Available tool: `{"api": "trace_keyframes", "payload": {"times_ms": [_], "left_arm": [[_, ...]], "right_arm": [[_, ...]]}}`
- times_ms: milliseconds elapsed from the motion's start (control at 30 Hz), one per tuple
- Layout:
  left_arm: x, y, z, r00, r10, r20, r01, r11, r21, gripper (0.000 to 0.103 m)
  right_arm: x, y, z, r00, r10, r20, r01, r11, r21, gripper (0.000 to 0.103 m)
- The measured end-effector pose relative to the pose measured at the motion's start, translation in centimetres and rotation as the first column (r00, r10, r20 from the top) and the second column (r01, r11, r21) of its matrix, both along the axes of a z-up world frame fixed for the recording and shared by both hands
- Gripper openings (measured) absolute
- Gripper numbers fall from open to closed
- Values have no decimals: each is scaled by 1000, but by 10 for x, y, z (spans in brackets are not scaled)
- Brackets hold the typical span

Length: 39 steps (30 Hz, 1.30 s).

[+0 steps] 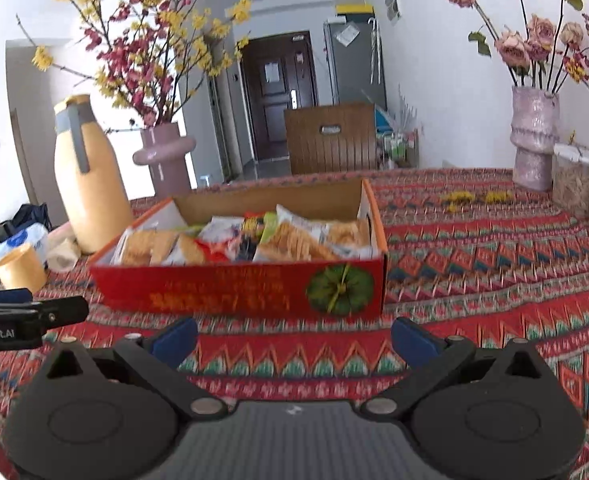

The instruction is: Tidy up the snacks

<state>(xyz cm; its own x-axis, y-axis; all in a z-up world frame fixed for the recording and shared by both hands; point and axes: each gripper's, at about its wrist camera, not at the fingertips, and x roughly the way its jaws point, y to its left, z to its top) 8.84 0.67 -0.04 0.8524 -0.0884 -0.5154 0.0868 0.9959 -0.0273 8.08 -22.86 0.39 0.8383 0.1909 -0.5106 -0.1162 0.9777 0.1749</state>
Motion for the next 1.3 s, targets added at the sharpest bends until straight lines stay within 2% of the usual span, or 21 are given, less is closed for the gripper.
{"api": "trace_keyframes", "payload": {"times_ms": [400,1300], "left_arm": [[-17,5,-7,1000,9,-21,-9,1000,-15,103],[-22,5,-6,1000,6,-15,-6,1000,-13,103]], "right_arm": [[-18,6,-8,999,31,-41,-31,999,-8,103],[-24,10,-9,998,41,-52,-42,999,-12,103]]}}
